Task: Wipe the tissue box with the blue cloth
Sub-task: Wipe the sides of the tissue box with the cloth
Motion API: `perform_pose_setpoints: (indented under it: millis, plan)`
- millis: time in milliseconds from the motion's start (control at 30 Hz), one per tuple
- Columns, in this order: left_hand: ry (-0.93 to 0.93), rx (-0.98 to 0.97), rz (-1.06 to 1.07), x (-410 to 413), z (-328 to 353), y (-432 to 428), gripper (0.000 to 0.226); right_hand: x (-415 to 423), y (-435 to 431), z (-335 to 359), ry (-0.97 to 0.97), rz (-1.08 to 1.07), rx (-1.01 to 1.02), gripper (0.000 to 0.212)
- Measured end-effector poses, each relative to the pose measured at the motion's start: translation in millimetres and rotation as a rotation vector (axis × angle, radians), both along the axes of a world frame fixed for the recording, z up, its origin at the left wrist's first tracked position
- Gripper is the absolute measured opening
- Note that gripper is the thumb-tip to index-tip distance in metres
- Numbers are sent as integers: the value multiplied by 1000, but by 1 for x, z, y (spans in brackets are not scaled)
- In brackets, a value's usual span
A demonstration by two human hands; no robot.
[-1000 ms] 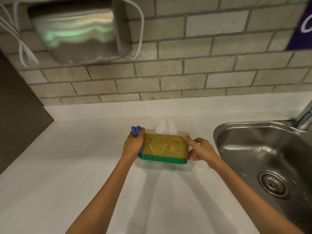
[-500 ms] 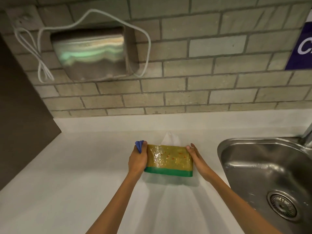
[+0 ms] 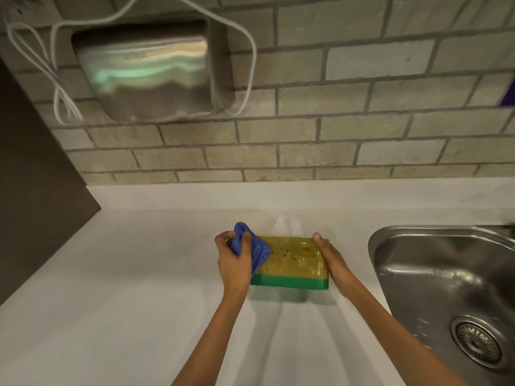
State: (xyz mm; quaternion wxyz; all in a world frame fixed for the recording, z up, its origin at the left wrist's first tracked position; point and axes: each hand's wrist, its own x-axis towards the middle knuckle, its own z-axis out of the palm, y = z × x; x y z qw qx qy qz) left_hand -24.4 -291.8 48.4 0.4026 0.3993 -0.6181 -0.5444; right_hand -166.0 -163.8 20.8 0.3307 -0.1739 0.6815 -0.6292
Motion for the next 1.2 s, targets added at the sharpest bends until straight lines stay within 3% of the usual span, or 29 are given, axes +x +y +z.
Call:
perform_pose_setpoints:
  millis: [133,200,300,433,567,767,867,1033,1200]
  plan:
    - [-279,-255,-15,-7,-12,8,61,-1,1,-2,-33,10,-19,57]
    - [-329,-394,-24,-6,-18,11,68,-1,0,-2,-38,0,-26,52]
    - [-325,-428,-43,1,-25,14,69,-2,-1,-3,-54,-32,-35,41]
    - [-230,-410,-60,19,-40,22,60,-1,0,-3,-22,-36,-19,51]
    - [-251,-406,-34,15,-32,15,56,-4,1,-3,-15,-36,-6,37]
    - [-521,-739,-101,-7,-6,24,72,-4,3,-3,11,-53,8,33]
    - [-549,-887,-141,3,-19,19,65,-4,5,-4,26,-37,33,40]
    - [-506,-605,-56,-10,-15,12,66,-5,3,-1,0,-29,33,47]
    - [-500,-908,-99,4,-30,18,52,-8,2,1,-8,-17,41,45]
